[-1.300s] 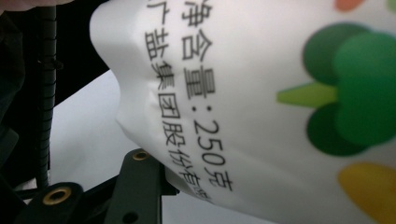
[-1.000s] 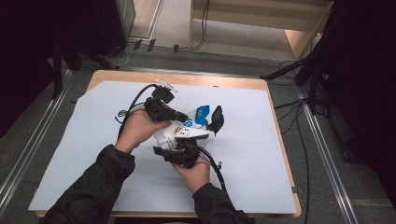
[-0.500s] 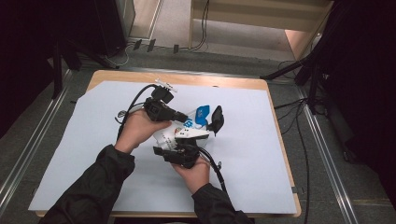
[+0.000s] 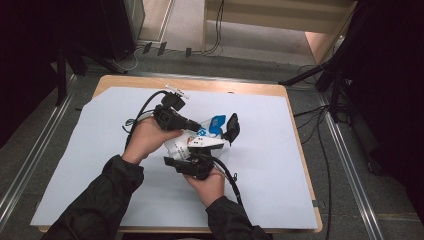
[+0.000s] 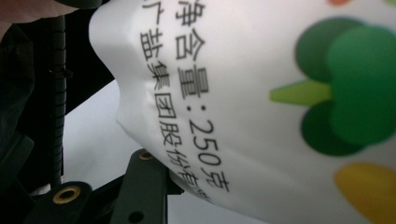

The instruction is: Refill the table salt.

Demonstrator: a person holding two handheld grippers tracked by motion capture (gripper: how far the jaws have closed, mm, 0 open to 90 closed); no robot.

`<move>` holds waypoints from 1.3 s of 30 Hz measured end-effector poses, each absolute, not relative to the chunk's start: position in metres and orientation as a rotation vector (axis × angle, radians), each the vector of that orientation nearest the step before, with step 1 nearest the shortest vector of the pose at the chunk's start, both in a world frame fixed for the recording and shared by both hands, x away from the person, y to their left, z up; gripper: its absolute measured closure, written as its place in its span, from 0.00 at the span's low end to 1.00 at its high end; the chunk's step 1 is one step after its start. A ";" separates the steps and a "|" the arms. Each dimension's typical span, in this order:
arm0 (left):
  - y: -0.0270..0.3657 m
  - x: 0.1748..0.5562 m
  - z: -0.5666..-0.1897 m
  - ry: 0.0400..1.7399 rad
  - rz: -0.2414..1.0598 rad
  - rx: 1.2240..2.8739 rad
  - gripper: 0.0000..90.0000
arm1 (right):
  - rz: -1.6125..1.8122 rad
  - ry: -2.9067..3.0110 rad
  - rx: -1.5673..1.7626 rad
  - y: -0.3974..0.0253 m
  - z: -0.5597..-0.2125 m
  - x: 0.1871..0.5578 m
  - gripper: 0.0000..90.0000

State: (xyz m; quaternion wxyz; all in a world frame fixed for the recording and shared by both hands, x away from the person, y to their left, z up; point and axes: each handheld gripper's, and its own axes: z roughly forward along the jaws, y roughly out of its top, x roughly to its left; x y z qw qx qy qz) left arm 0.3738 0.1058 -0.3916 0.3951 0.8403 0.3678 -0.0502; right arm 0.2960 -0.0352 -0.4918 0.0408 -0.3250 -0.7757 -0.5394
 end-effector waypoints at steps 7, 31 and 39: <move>0.105 0.374 -0.393 0.925 -0.114 2.148 1.00 | -1.649 -2.384 -0.995 -0.035 -0.492 0.296 0.72; 0.105 0.372 -0.389 0.917 -0.078 2.149 1.00 | -1.666 -2.383 -0.995 -0.035 -0.491 0.295 0.71; 0.105 0.371 -0.387 0.921 -0.074 2.138 1.00 | -1.663 -2.373 -0.996 -0.035 -0.490 0.297 0.71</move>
